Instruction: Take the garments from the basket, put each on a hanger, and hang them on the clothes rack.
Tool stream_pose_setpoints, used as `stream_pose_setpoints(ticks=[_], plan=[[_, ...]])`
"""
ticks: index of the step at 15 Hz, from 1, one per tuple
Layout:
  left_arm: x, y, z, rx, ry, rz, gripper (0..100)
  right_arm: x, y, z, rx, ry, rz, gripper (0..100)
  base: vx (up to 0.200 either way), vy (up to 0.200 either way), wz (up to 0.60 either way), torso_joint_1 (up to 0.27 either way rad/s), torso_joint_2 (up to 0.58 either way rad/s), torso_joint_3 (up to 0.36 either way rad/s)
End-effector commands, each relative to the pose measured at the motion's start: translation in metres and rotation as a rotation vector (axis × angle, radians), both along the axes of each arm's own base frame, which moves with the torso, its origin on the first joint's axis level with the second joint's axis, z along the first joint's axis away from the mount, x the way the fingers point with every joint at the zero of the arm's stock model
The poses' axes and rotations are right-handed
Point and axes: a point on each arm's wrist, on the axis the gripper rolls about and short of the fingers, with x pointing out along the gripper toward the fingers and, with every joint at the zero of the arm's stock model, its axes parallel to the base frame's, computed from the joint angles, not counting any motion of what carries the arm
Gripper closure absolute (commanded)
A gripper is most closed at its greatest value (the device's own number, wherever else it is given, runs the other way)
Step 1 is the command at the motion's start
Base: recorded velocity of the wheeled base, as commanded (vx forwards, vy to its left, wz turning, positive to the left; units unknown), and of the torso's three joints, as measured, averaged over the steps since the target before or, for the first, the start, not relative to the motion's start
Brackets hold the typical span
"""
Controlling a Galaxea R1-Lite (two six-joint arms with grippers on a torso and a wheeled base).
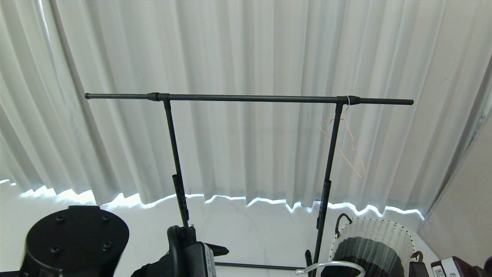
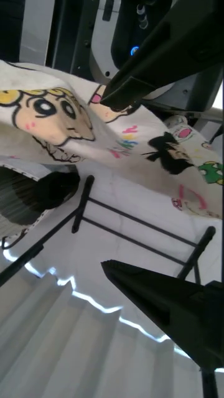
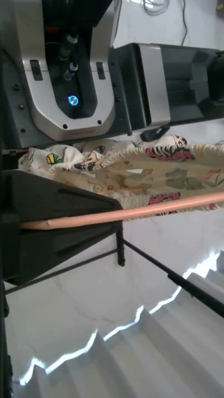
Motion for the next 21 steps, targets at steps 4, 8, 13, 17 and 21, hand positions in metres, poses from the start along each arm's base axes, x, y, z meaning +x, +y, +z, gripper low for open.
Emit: stream_pose_setpoints(ticks=[4, 8, 13, 17, 21], plan=[[0.004, -0.01, -0.01, 0.033, 0.026, -0.016, 0, -0.003, 0.003, 0.002, 0.008, -0.008, 0.027, 100, 0.0, 0.0, 0.0, 0.0, 0.0, 0.0], [0.004, -0.011, -0.012, 0.043, 0.031, -0.019, 100, -0.003, 0.005, 0.006, 0.018, -0.017, 0.035, 100, 0.0, 0.0, 0.0, 0.0, 0.0, 0.0], [0.004, -0.013, -0.013, 0.045, 0.033, -0.022, 100, -0.002, 0.005, 0.006, 0.011, -0.041, 0.001, 100, 0.0, 0.0, 0.0, 0.0, 0.0, 0.0], [0.007, -0.008, -0.016, 0.054, 0.043, 0.008, 100, -0.001, 0.003, 0.004, -0.016, -0.055, -0.082, 0, 0.0, 0.0, 0.0, 0.0, 0.0, 0.0], [0.021, 0.017, -0.028, 0.101, 0.061, 0.17, 100, 0.003, -0.003, 0.001, -0.032, -0.058, -0.151, 0, 0.0, 0.0, 0.0, 0.0, 0.0, 0.0]])
